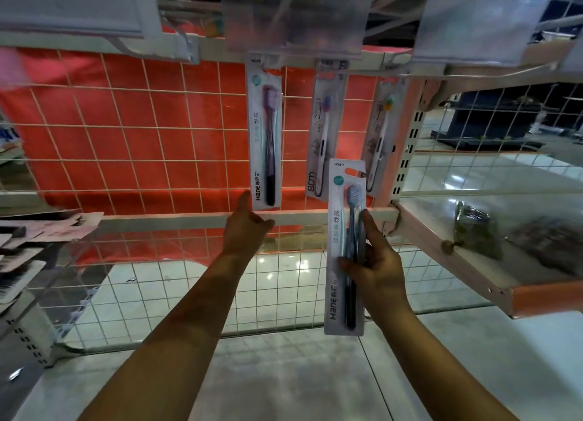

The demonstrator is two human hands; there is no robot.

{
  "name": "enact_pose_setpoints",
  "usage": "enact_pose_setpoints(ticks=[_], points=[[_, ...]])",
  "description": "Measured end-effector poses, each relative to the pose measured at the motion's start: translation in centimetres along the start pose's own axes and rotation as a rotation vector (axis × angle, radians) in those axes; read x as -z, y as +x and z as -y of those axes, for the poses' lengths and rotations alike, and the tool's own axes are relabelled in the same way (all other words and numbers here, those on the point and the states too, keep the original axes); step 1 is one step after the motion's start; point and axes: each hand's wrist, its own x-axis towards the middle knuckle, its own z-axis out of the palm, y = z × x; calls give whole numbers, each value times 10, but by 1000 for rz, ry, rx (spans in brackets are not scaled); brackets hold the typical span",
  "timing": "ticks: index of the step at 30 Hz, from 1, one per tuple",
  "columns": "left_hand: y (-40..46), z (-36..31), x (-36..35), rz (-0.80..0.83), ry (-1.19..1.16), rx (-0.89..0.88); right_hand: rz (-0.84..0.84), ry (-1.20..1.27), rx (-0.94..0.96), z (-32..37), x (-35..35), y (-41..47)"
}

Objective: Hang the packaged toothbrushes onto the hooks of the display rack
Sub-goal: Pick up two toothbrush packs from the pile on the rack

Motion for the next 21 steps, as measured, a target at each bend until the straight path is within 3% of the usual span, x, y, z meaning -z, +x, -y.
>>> enact_pose_setpoints(ticks=[4,8,15,21], points=[[-21,13,8,121,244,108,-5,-61,-12,7,1,-3],[-43,1,19,155,326,112,-4,-76,-28,17,4,-12],[-97,-20,20,208,576,-150,-9,-26,-30,16,8,-45],[-121,-70,20,275,820,-172,10,-108,-121,42,13,-55]])
